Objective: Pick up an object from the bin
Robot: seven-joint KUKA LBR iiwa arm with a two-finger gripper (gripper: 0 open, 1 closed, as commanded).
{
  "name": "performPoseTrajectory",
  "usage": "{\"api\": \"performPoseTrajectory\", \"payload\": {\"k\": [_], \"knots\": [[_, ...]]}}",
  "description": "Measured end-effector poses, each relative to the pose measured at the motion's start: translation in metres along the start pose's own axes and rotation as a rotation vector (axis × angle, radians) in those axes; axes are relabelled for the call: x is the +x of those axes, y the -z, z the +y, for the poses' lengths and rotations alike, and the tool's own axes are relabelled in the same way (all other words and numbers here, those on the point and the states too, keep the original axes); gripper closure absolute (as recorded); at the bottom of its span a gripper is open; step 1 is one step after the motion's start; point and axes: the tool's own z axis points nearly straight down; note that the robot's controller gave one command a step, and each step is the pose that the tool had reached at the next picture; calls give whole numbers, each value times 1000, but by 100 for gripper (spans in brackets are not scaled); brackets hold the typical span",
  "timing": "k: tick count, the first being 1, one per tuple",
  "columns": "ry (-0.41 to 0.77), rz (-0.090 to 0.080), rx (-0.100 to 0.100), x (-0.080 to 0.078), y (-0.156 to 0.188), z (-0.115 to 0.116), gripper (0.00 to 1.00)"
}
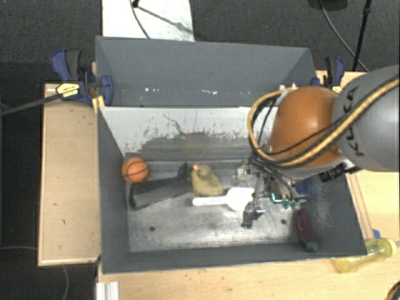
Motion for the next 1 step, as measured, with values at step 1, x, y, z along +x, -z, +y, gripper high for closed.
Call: {"api": "performPoseTrajectory", "payload": {"k": [1], "knots": [[0,-4,0,-1,2,0,0]]}}
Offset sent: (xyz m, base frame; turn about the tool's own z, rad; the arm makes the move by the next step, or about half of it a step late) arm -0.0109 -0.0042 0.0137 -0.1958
